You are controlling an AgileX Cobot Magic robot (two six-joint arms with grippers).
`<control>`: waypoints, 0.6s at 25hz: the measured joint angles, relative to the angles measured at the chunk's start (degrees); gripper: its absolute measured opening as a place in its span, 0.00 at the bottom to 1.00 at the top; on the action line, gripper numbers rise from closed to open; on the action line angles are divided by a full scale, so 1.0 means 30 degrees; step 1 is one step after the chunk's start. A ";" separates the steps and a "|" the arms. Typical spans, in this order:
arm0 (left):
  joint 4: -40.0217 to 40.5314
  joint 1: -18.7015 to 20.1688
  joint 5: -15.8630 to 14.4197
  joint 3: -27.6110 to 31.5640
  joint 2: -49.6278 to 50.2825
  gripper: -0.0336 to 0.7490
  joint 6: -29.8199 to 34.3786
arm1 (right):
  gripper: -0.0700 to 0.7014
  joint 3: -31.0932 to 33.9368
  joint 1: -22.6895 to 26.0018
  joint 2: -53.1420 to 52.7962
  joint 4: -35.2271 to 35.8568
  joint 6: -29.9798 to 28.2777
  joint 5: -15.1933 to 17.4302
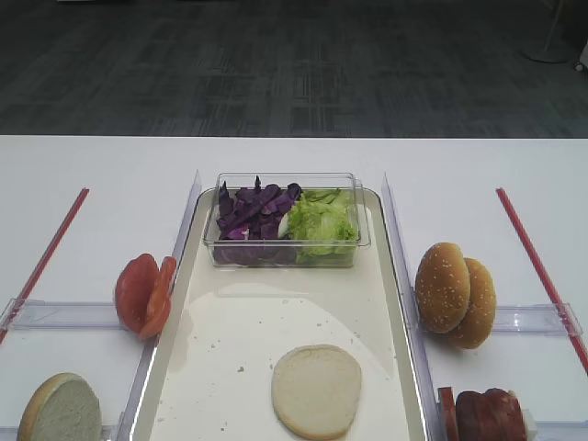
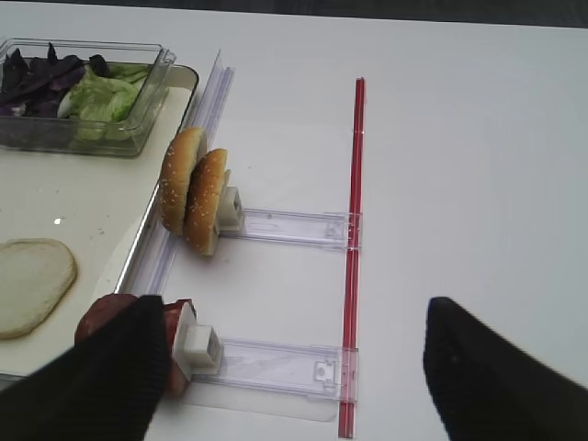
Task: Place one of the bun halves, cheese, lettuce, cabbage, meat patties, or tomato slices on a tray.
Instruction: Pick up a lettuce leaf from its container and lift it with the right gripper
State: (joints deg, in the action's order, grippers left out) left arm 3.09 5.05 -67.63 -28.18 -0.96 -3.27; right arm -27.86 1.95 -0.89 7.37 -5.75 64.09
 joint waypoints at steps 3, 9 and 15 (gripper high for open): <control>0.0000 0.0000 0.0000 0.0000 0.0000 0.33 0.0000 | 0.85 0.0000 0.0000 0.0000 0.0084 0.0000 0.0000; 0.0000 0.0000 0.0000 0.0000 0.0000 0.33 0.0000 | 0.85 0.0000 0.0000 0.0000 0.0262 0.0000 0.0000; 0.0000 0.0000 0.0000 0.0000 0.0000 0.33 0.0000 | 0.85 0.0000 0.0000 0.0000 0.0511 0.0000 0.0000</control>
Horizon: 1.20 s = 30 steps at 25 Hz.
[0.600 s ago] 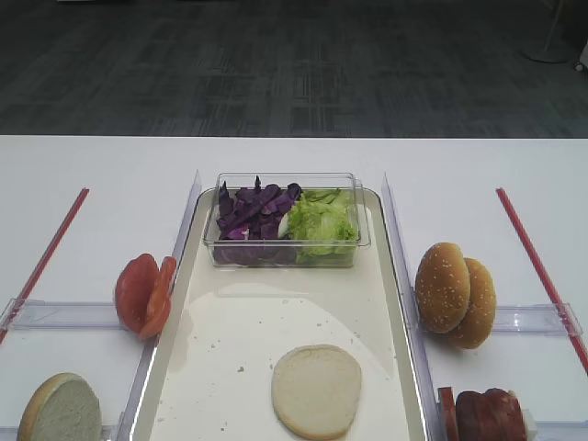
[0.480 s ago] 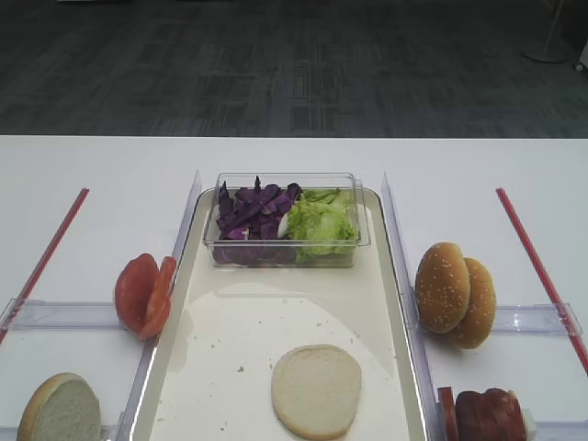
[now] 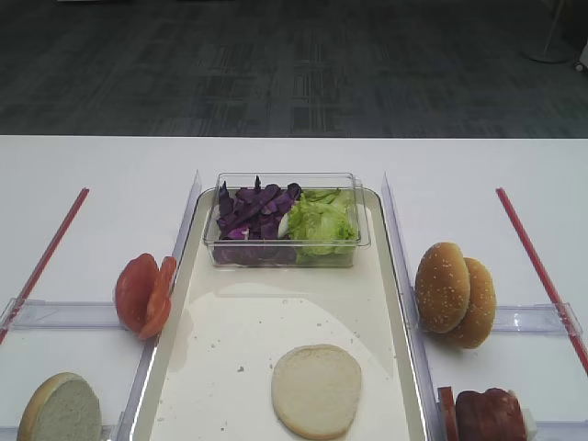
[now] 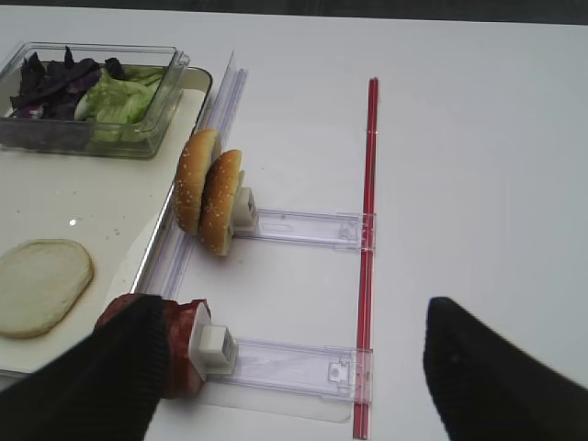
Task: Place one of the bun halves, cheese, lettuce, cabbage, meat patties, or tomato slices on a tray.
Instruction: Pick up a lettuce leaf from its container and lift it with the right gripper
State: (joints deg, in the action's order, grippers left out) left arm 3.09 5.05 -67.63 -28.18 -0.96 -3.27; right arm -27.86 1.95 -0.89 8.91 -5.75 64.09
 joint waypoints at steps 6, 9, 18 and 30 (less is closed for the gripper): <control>0.0000 0.0000 0.0000 0.0000 0.0000 0.33 0.0000 | 0.85 0.0000 0.0000 0.0000 0.0000 0.0000 0.0000; 0.0000 0.0000 0.0000 0.0000 0.0000 0.33 0.0000 | 0.85 0.0000 0.0000 0.0000 0.0000 0.0000 0.0000; 0.0000 0.0000 0.0000 0.0000 0.0000 0.33 0.0000 | 0.85 0.0000 0.0000 0.2111 0.0000 0.0000 0.0000; 0.0000 0.0000 0.0000 0.0000 0.0000 0.33 0.0000 | 0.85 -0.0506 0.0000 0.9564 0.0210 0.0038 -0.1231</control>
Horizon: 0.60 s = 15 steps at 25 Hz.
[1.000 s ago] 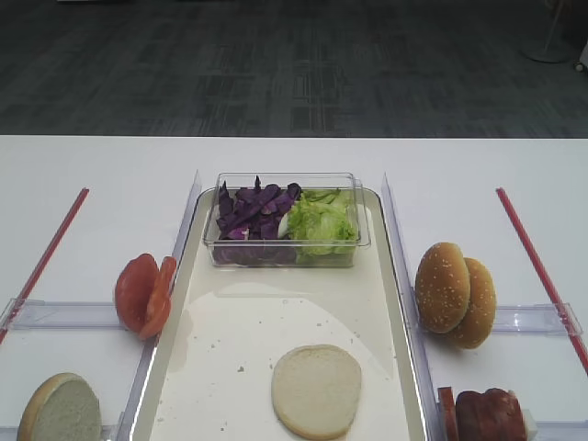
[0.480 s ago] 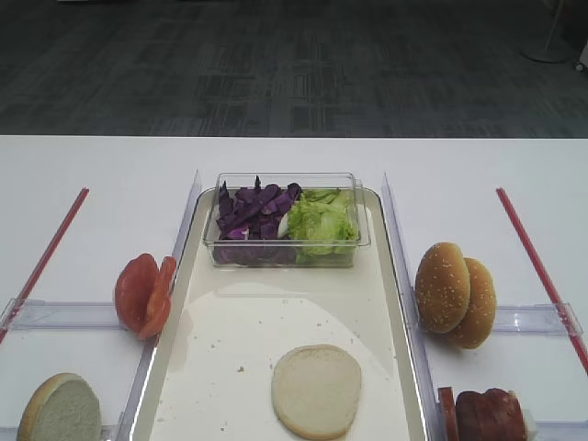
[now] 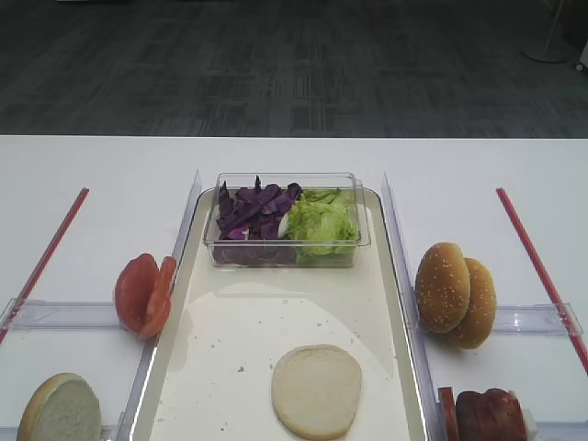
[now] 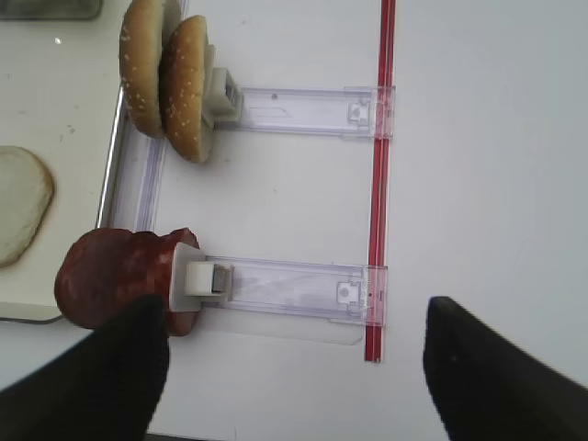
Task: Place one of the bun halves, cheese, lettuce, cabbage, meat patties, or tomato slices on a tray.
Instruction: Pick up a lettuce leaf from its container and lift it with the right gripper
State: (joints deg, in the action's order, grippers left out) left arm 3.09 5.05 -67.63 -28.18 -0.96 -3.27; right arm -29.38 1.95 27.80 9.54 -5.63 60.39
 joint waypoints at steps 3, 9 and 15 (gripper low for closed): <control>0.0000 0.0000 0.0000 0.0000 0.0000 0.33 0.0000 | 0.85 -0.0407 0.0000 0.1752 0.0134 0.0000 -0.0402; 0.0000 0.0000 0.0000 0.0000 0.0000 0.33 0.0000 | 0.85 -0.2037 0.0000 0.5875 0.0226 0.0035 -0.1675; 0.0000 0.0000 0.0000 0.0000 0.0000 0.33 0.0000 | 0.85 -0.4625 0.0000 1.0061 0.0466 0.0037 -0.2564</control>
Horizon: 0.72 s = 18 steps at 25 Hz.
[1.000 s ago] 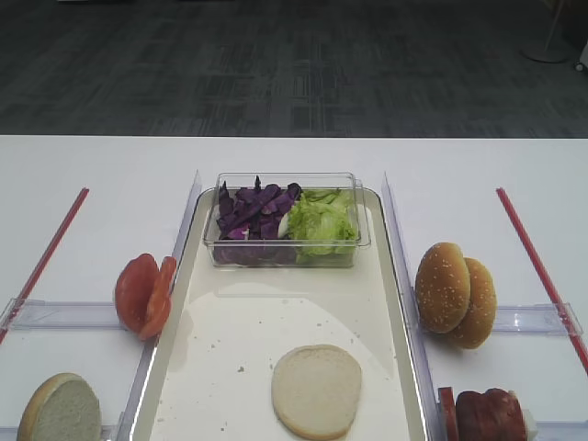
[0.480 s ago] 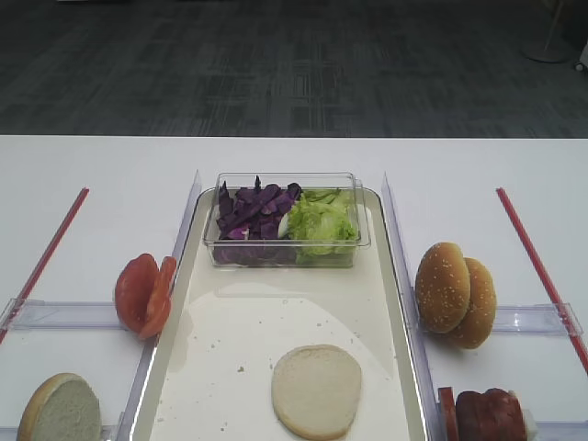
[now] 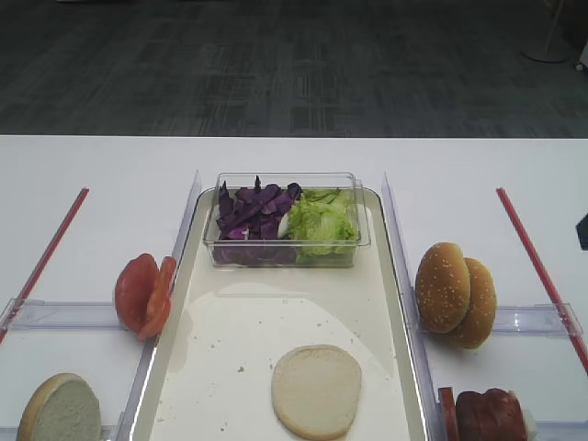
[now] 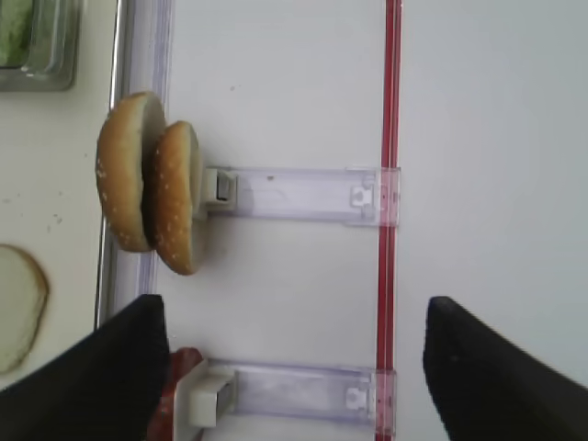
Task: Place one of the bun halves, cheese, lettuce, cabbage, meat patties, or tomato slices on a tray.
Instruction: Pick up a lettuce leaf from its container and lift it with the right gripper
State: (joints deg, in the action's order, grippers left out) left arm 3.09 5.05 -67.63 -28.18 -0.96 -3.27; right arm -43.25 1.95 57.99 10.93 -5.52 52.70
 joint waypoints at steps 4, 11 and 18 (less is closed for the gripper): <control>0.0000 0.0000 0.0000 0.0000 0.0000 0.33 0.0000 | 0.85 -0.1429 0.0000 0.2390 0.0166 0.0000 -0.0272; 0.0000 0.0000 0.0000 0.0000 0.0000 0.33 0.0000 | 0.85 -0.4459 0.0000 0.6186 0.0238 0.0073 -0.0426; 0.0000 0.0000 0.0000 0.0000 0.0000 0.33 0.0000 | 0.85 -0.7587 0.0000 0.9385 0.0274 0.0040 -0.0144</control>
State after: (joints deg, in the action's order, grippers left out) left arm 3.09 5.05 -67.63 -28.18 -0.96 -3.27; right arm -66.01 1.95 86.14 11.76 -5.40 52.27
